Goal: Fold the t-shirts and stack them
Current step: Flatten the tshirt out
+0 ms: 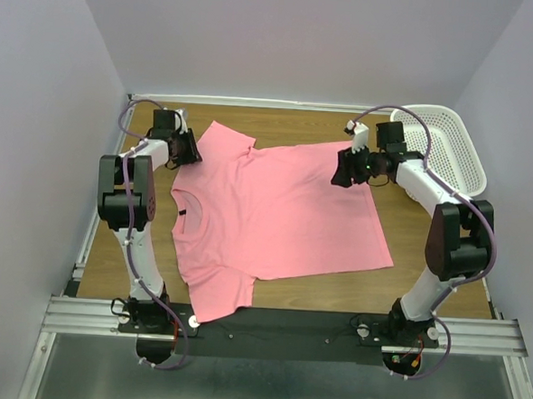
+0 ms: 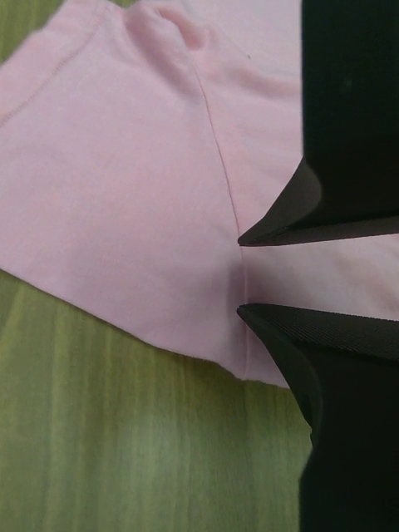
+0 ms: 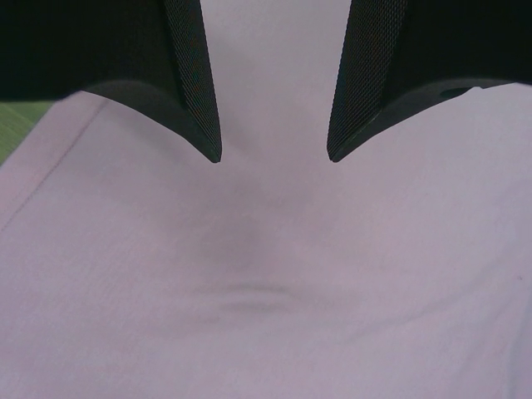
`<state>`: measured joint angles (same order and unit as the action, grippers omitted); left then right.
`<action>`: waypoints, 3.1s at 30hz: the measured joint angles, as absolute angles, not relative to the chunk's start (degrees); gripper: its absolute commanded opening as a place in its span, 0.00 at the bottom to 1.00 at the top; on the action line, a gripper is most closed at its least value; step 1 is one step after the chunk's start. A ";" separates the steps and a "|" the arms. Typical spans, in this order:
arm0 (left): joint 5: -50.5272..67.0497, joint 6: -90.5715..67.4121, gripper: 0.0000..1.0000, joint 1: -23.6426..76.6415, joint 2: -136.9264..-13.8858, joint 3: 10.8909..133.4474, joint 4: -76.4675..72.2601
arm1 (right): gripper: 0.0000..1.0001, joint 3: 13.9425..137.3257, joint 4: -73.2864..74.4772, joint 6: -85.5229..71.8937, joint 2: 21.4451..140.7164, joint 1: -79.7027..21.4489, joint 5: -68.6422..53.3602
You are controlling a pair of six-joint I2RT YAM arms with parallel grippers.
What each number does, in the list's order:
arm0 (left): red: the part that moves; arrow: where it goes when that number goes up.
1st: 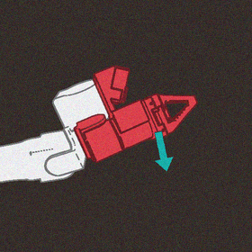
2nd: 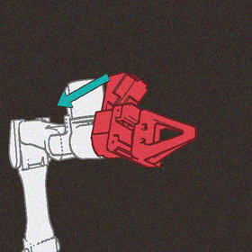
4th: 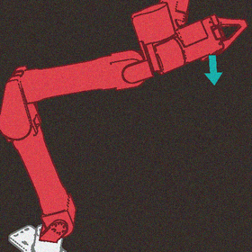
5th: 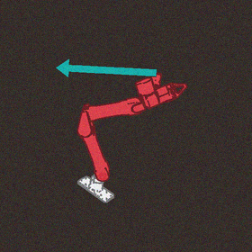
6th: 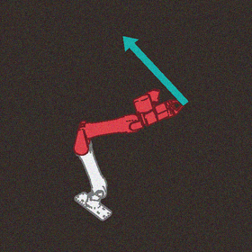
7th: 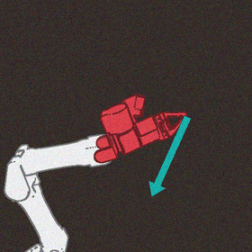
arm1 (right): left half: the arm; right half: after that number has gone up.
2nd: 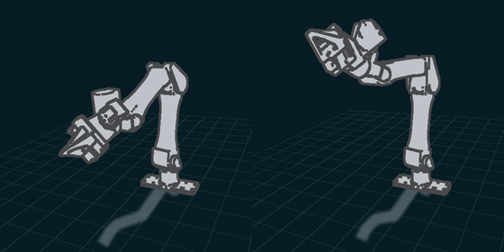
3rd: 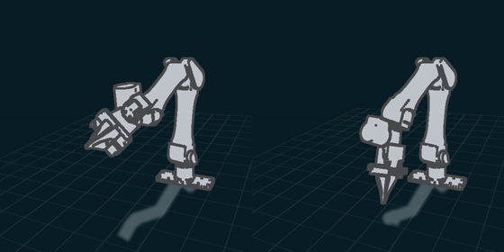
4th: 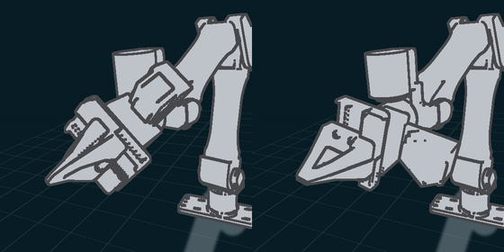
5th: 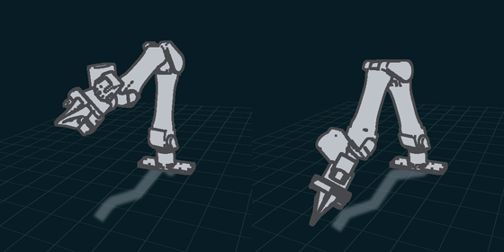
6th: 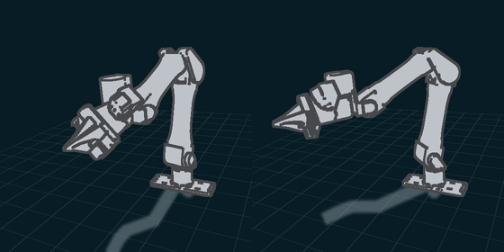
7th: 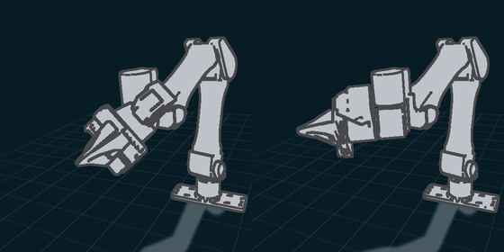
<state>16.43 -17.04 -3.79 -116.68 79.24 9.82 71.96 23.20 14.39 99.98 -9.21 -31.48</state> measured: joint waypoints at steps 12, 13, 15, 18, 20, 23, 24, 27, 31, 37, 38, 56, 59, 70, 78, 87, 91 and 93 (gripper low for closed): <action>17.80 -19.81 0.36 -10.46 -111.07 68.49 7.42 | 0.61 71.96 23.20 13.50 100.42 -6.79 -31.33; 17.82 -19.81 0.36 -11.62 -110.32 67.40 7.42 | 0.61 71.96 23.20 13.43 100.51 -6.57 -31.33; 17.85 -19.73 0.45 -13.85 -108.66 65.49 7.51 | 0.61 71.96 23.20 13.32 100.62 -6.24 -31.38; 18.57 -19.55 0.56 -16.08 -106.24 63.24 7.86 | 0.61 71.96 23.20 13.28 100.64 -6.00 -31.62; 19.62 -19.68 0.60 -16.27 -104.42 62.67 8.19 | 0.62 71.92 23.22 13.39 100.64 -5.98 -32.73; 20.64 -20.03 0.63 -15.97 -100.97 63.26 7.29 | 0.62 71.92 23.29 13.74 100.64 -5.98 -35.14; 20.71 -20.10 0.63 -15.86 -100.29 63.92 6.98 | 0.62 71.92 23.31 14.00 100.64 -5.98 -36.16; 21.17 -20.08 0.61 -15.77 -101.41 70.50 6.66 | 0.62 71.90 23.51 14.57 100.64 -5.98 -38.13; 21.39 -18.28 0.58 -15.73 -110.17 84.34 7.55 | 0.62 71.85 23.83 15.22 100.64 -5.98 -40.40; 20.64 -13.06 0.58 -15.40 -125.71 100.90 14.41 | 0.62 71.85 24.75 16.40 100.64 -5.98 -43.38; 20.36 -12.49 0.58 -15.31 -127.31 102.65 15.35 | 0.62 71.85 25.02 16.56 100.64 -5.98 -43.68; 14.70 -7.68 0.47 -11.46 -140.25 123.37 31.14 | 0.62 71.85 26.72 17.65 100.64 -5.98 -46.44; 14.41 -7.20 0.46 -11.51 -141.16 123.87 33.01 | 0.62 71.88 26.76 17.67 100.64 -5.98 -46.44; 13.45 -6.42 0.43 -11.25 -143.31 126.74 36.86 | 0.62 71.88 27.16 18.09 100.64 -5.98 -46.46; 13.37 -5.63 0.36 -11.09 -143.63 127.07 37.76 | 0.62 71.88 27.33 18.11 100.64 -5.98 -46.44; 11.51 -5.34 0.26 -9.98 -143.63 127.07 37.89 | 0.62 71.88 28.14 18.17 100.64 -5.98 -46.44; 11.20 -5.23 0.10 -9.61 -143.63 127.07 38.04 | 0.62 71.90 28.27 18.39 100.64 -5.98 -46.44; 11.18 -5.30 0.00 -9.52 -143.63 127.07 38.13 | 0.62 71.90 28.38 18.55 100.64 -5.98 -46.41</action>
<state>11.18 -5.30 -9.52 -143.63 127.07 38.13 71.90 28.38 18.55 100.64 -5.98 -46.41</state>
